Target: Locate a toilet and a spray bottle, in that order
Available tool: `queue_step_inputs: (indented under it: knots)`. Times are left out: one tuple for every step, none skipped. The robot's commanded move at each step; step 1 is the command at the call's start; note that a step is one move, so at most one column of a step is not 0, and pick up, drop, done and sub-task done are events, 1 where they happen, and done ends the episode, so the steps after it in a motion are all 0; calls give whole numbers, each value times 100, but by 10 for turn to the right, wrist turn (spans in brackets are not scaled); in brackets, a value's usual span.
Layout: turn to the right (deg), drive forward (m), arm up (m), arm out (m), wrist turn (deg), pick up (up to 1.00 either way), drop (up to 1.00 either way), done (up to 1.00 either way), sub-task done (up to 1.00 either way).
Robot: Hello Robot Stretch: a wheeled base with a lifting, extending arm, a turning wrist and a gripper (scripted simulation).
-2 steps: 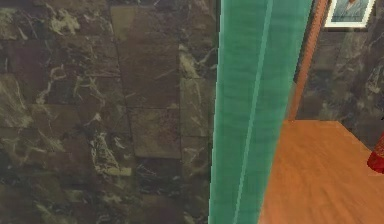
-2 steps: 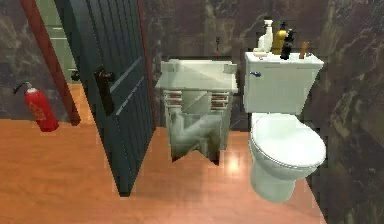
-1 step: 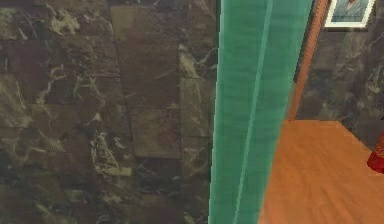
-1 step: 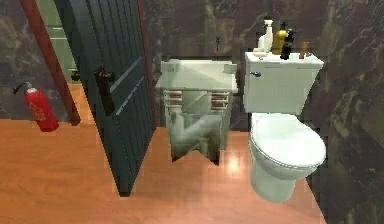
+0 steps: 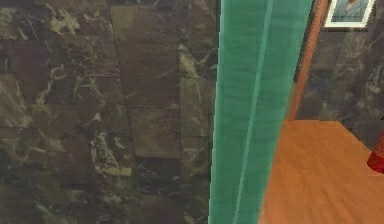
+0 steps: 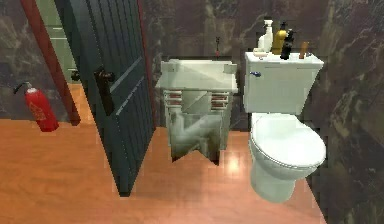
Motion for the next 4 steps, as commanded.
queue_step_inputs:
  knots:
    - [-450,0,0,0,0,0,0,0,0]
    - [-450,0,0,0,0,0,0,0,0]
    - [-60,0,0,0,0,0,0,0,0]
    - [0,30,0,0,0,0,0,0,0]
